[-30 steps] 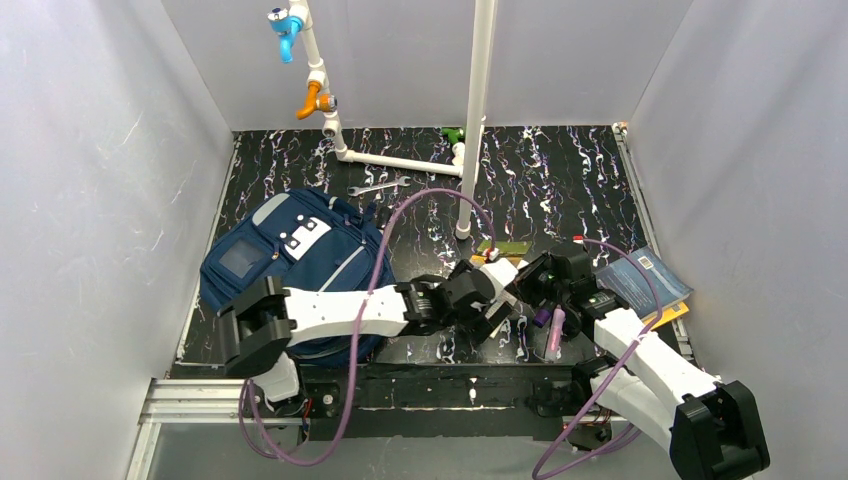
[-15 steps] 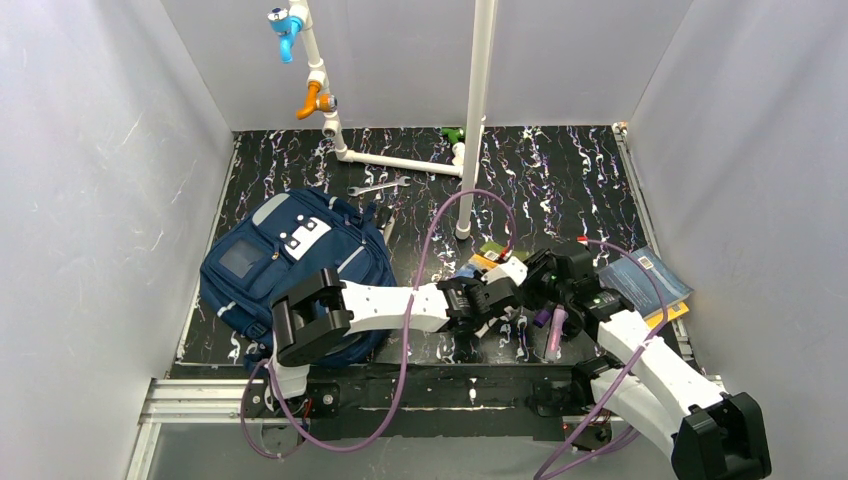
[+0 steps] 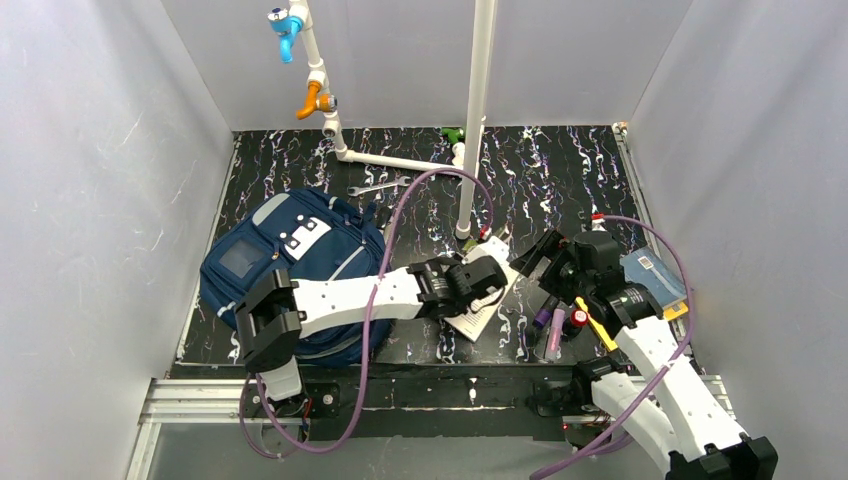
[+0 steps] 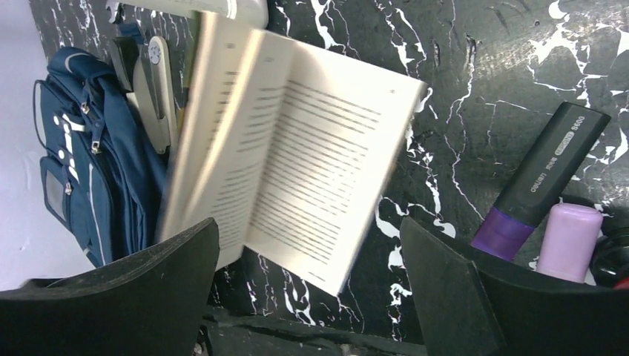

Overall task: Pack the student bag
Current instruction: Pick up the book from the center of the board.

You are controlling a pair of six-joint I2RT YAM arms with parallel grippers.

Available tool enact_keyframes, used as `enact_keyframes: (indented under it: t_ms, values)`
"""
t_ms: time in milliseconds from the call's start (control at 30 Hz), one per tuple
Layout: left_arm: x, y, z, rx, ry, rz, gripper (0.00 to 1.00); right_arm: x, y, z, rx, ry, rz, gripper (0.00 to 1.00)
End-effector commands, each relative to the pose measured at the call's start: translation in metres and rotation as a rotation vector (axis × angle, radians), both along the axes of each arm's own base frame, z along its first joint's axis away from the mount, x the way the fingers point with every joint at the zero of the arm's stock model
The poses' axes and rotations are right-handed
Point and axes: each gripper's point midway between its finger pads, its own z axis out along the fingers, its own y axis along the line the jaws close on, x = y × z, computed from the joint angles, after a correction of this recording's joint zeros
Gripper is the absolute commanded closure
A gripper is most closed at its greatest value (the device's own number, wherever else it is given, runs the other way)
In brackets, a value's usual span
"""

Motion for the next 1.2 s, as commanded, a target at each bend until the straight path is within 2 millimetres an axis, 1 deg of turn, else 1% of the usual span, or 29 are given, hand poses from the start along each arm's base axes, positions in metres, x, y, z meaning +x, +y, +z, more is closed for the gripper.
enact_keyframes:
  t_ms: [0,67,133,233,300,333,400,467,533,600,667,700,767,800,900,1000,1067,1167]
  values:
    - [0.005,0.023,0.045,-0.053,-0.002,0.029,1.00,-0.001,0.002,-0.002,-0.002,-0.018,0.079,0.02]
    - [0.003,0.030,0.048,-0.047,0.032,0.009,1.00,0.009,0.004,0.018,-0.017,-0.100,0.127,0.02]
    - [-0.003,0.034,0.053,-0.048,0.077,-0.062,1.00,0.017,0.003,0.036,-0.101,-0.196,0.216,0.02]
    - [-0.013,0.045,0.063,-0.046,0.098,-0.158,1.00,0.023,0.006,0.046,-0.193,-0.257,0.345,0.01]
    - [-0.015,0.059,0.078,-0.067,0.083,-0.169,1.00,0.022,0.014,0.045,-0.162,-0.225,0.387,0.02]
    - [-0.017,0.063,0.083,-0.085,0.084,-0.190,1.00,0.022,0.021,0.040,-0.123,-0.190,0.400,0.02]
    - [-0.022,0.071,0.094,-0.111,0.068,-0.251,1.00,0.023,0.027,0.032,-0.058,-0.103,0.374,0.02]
    - [-0.027,0.080,0.100,-0.113,0.037,-0.309,1.00,0.024,0.032,0.032,0.030,-0.039,0.341,0.02]
    - [-0.029,0.093,0.105,-0.083,-0.010,-0.364,1.00,0.027,0.035,0.042,0.123,-0.007,0.316,0.02]
    - [-0.027,0.107,0.108,-0.052,-0.060,-0.375,1.00,0.033,0.029,0.055,0.176,0.009,0.278,0.02]
    - [-0.027,0.118,0.111,-0.027,-0.101,-0.392,1.00,0.039,0.023,0.073,0.174,0.006,0.254,0.02]
    - [-0.026,0.123,0.113,-0.020,-0.117,-0.391,1.00,0.041,0.020,0.074,0.156,0.008,0.247,0.02]
    - [-0.029,0.126,0.119,-0.040,-0.139,-0.410,1.00,0.047,0.022,0.072,0.170,0.013,0.244,0.02]
    - [-0.032,0.126,0.123,-0.060,-0.152,-0.431,1.00,0.049,0.026,0.069,0.202,0.021,0.253,0.02]
    - [-0.039,0.124,0.126,-0.110,-0.186,-0.491,1.00,0.050,0.053,0.065,0.379,0.054,0.354,0.02]
    - [-0.046,0.124,0.130,-0.141,-0.194,-0.529,1.00,0.045,0.073,0.050,0.408,0.101,0.461,0.02]
    - [-0.053,0.120,0.126,-0.152,-0.172,-0.575,1.00,0.038,0.089,0.045,0.454,0.127,0.526,0.02]
    - [-0.060,0.116,0.123,-0.162,-0.148,-0.618,1.00,0.036,0.109,0.041,0.508,0.130,0.566,0.02]
